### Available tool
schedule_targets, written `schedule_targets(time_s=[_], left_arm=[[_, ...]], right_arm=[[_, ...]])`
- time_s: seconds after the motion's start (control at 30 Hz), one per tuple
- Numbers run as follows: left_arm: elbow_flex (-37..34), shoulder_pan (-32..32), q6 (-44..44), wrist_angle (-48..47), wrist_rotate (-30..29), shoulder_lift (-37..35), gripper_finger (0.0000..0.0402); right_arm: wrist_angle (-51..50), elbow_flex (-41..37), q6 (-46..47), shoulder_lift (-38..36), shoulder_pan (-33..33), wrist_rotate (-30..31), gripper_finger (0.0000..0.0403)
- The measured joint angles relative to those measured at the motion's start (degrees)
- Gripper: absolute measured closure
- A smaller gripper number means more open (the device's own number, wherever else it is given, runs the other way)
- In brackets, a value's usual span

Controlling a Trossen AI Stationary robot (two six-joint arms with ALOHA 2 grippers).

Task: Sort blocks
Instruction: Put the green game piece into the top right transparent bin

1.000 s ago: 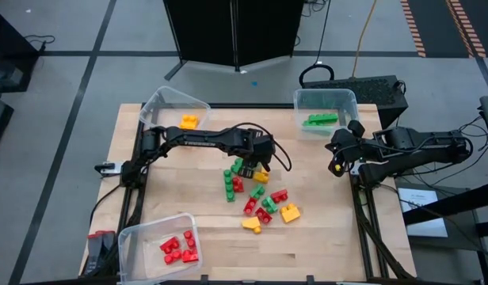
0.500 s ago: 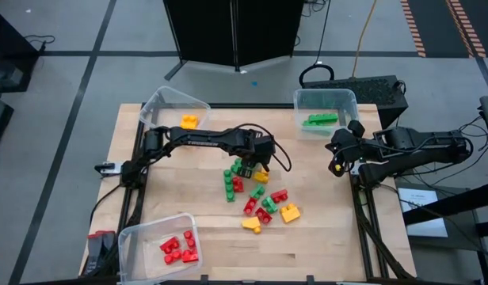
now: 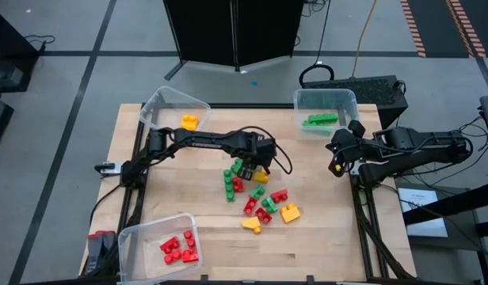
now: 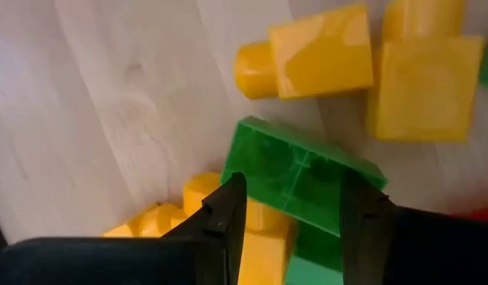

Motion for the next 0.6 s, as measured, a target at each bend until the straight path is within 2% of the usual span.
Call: schedule_targets(time_s=[0.13, 0.37, 0.6], left_arm=[[0.0, -0.02, 0.27, 0.26, 0.26, 0.0, 0.032], [0.0, -0.04, 0.25, 0.1, 0.52, 0.0, 0.0391], [0.0, -0.15, 0.25, 0.17, 2.33, 0.14, 0.0401]], right_arm=[[-0.02, 0.0, -0.04, 0.0, 0.0, 0.01, 0.0397], [-0.02, 0.0, -0.07, 0.0, 0.0, 0.02, 0.0397], [-0.02, 0.0, -0.07, 0.0, 0.0, 0.02, 0.0397]])
